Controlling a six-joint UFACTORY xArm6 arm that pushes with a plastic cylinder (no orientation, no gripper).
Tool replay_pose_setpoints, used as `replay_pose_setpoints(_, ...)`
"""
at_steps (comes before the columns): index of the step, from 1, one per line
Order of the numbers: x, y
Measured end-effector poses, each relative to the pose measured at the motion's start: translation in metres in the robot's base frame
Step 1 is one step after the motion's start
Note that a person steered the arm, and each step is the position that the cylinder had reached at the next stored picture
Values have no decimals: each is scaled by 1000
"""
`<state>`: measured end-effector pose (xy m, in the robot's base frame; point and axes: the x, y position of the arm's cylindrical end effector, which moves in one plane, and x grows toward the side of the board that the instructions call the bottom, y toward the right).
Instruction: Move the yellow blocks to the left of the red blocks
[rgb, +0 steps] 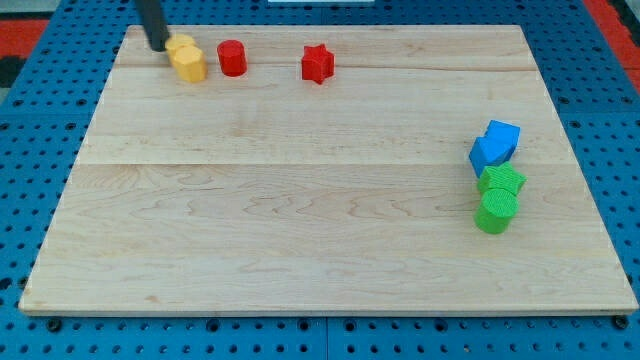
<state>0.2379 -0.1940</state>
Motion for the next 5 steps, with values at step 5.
replay_pose_setpoints(5,-19,94)
